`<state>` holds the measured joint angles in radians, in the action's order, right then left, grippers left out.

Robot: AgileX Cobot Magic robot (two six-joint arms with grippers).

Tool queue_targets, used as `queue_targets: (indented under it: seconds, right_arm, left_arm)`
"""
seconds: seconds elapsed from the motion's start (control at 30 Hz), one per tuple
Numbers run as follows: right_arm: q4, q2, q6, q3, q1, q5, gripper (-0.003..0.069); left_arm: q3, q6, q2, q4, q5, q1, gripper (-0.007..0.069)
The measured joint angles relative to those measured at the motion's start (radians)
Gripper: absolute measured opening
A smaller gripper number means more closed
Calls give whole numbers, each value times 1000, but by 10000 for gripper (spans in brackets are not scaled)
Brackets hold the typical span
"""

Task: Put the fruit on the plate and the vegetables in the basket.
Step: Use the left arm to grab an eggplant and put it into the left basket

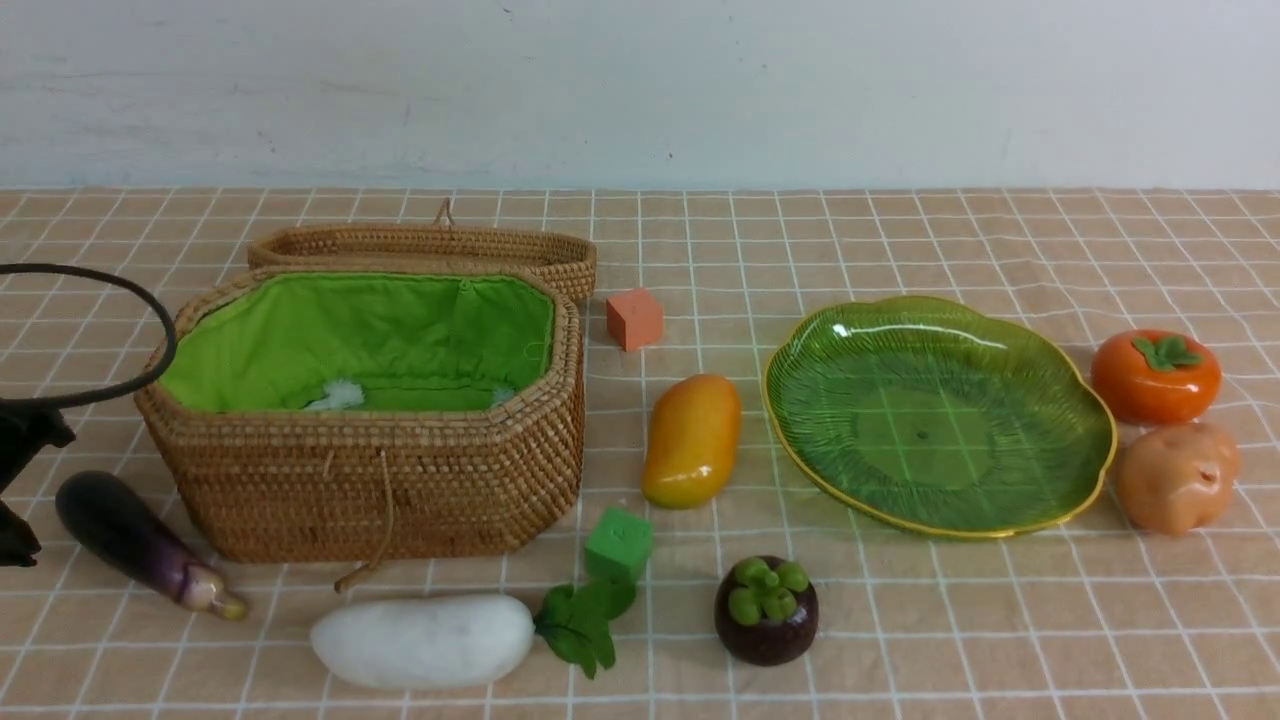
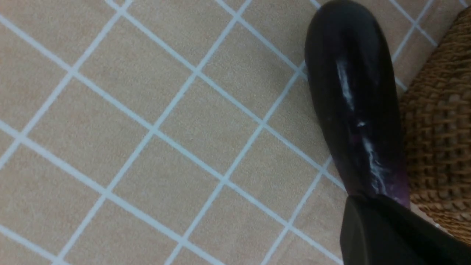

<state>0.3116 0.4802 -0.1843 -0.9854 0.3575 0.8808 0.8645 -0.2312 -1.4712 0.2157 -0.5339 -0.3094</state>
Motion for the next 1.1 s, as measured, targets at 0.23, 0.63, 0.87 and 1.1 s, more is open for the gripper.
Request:
queue_targets:
  seconds: [0.23, 0.63, 0.87, 1.1]
  right_arm:
    - [-10, 9, 0, 0, 0, -61, 213]
    - [-31, 40, 0, 0, 0, -22, 215]
    - [-17, 40, 0, 0, 0, 3, 215]
    - [4, 40, 0, 0, 0, 3, 215]
  left_arm:
    - [101, -136, -32, -137, 1, 56, -13]
    - [199, -192, -175, -210, 39, 56, 387]
    - [200, -201, -257, -188, 99, 56, 573]
    - [202, -219, -307, -169, 149, 56, 584]
